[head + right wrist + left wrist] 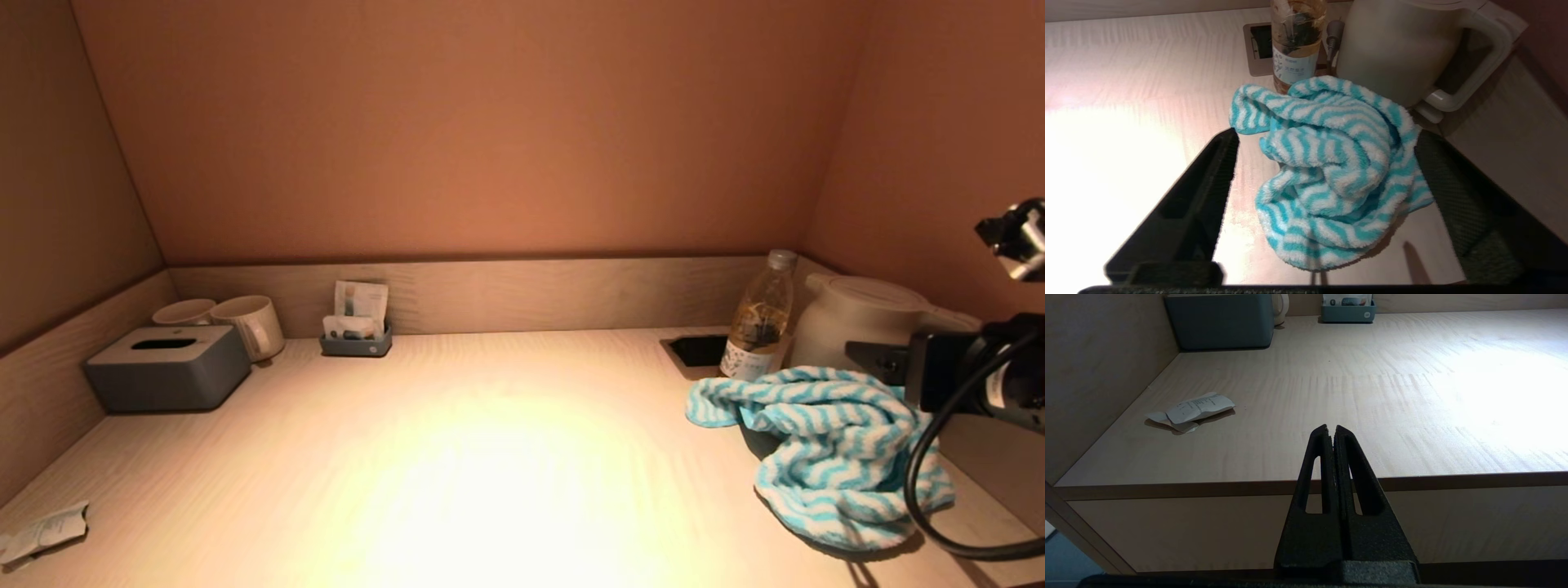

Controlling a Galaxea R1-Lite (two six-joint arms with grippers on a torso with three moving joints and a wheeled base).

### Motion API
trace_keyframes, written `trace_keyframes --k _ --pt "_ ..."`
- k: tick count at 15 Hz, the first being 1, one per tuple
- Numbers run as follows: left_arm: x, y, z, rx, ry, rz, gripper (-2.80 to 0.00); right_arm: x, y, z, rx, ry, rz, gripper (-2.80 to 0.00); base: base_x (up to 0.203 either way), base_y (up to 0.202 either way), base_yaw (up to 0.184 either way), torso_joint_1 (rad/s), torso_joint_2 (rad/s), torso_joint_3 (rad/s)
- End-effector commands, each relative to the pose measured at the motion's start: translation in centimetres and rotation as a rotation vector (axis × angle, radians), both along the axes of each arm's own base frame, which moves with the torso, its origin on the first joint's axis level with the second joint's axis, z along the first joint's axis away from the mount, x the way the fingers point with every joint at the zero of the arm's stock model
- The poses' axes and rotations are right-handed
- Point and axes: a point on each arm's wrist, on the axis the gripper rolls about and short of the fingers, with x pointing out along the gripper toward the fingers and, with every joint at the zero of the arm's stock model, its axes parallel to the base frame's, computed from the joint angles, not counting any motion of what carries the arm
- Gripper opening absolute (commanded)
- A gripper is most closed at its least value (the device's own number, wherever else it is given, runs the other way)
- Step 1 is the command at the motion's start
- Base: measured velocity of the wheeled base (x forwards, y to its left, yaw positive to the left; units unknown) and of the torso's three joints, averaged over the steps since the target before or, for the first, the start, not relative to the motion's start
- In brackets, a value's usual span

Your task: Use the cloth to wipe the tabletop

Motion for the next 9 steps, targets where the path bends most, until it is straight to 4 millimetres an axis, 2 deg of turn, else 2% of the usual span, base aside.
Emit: trace_keyframes --k 1,5,9 --pt "0.0 0.0 0.0 0.0 0.0 0.0 -2.8 -0.8 0.0 0.5 -0.003 -0.031 0.002 -2.8 0.0 0.0 0.0 0.0 0.0 0.0" --pt "0.0 0.0 0.0 0.0 0.0 0.0 -2.8 -2.3 -0.1 1.4 -0.004 -0.083 0.005 -2.8 0.0 0.0 0.0 0.0 0.0 0.0" --pt "0.0 0.0 0.0 0.0 0.0 0.0 -2.8 -5.4 -0.3 2.6 0.001 -0.167 0.008 -2.8 0.0 0.0 0.0 0.0 0.0 0.0"
